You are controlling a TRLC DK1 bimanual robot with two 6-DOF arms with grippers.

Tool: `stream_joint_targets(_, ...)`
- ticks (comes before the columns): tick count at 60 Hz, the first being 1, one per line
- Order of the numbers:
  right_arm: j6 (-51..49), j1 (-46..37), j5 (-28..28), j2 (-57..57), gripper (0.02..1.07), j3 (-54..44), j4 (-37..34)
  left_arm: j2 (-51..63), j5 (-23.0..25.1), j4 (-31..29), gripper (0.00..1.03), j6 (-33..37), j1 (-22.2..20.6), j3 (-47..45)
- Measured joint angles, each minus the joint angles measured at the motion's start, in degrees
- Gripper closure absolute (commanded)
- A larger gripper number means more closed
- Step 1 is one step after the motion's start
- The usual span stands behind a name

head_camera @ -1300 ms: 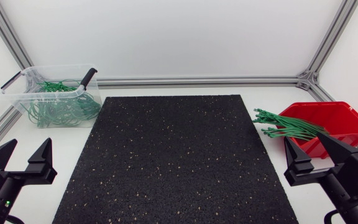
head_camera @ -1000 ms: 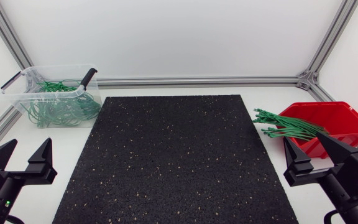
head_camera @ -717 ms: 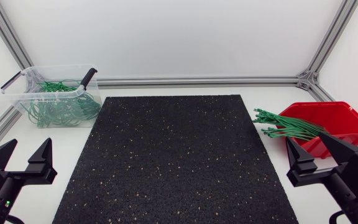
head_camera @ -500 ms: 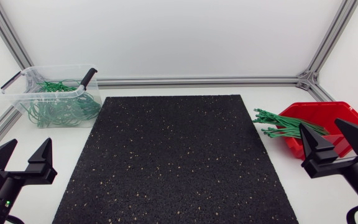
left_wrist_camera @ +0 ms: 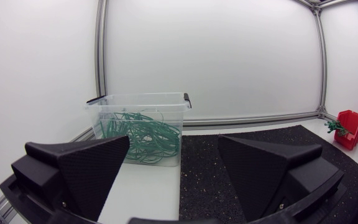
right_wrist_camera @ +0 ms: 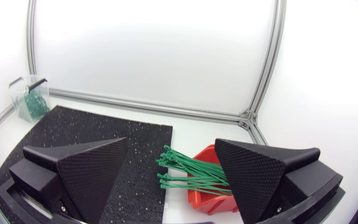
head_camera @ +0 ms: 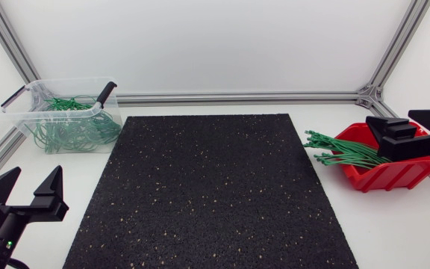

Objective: Take a green cable tie from the red box, thread the tail through the head to close it, then place it in the transparent bin on the left.

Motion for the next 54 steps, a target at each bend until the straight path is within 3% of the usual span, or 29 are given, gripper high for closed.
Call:
stream_joint_targets(10,-15.91,-1.51,-2.08,10.12,0.12,9.57,-9.88,-0.02,0.00,0.00,0.04,0.00,0.00,0.00)
stream_joint_targets(15,-21.03,-3.34,-6.23,13.99,0.12,12.11,-11.47,0.00,0.00,0.00,0.04,0.00,0.00,0.00)
stream_joint_targets(23,-28.46,-8.02,-15.61,21.86,0.12,17.14,-19.54,0.00,0.00,0.00,0.04,0.00,-0.02,0.00)
stream_joint_targets(33,-36.52,-13.05,-20.17,33.46,0.11,24.76,-28.41,0.00,0.00,-0.11,0.04,0.00,-0.02,0.00)
stream_joint_targets(44,-41.94,-14.62,-20.83,40.22,0.11,26.71,-30.29,0.00,0.00,-0.11,0.04,0.00,-0.02,0.00)
stream_joint_targets(54,-47.08,-14.47,-20.11,40.24,0.12,23.15,-23.26,0.00,-0.02,-0.11,0.04,0.00,-0.24,0.00)
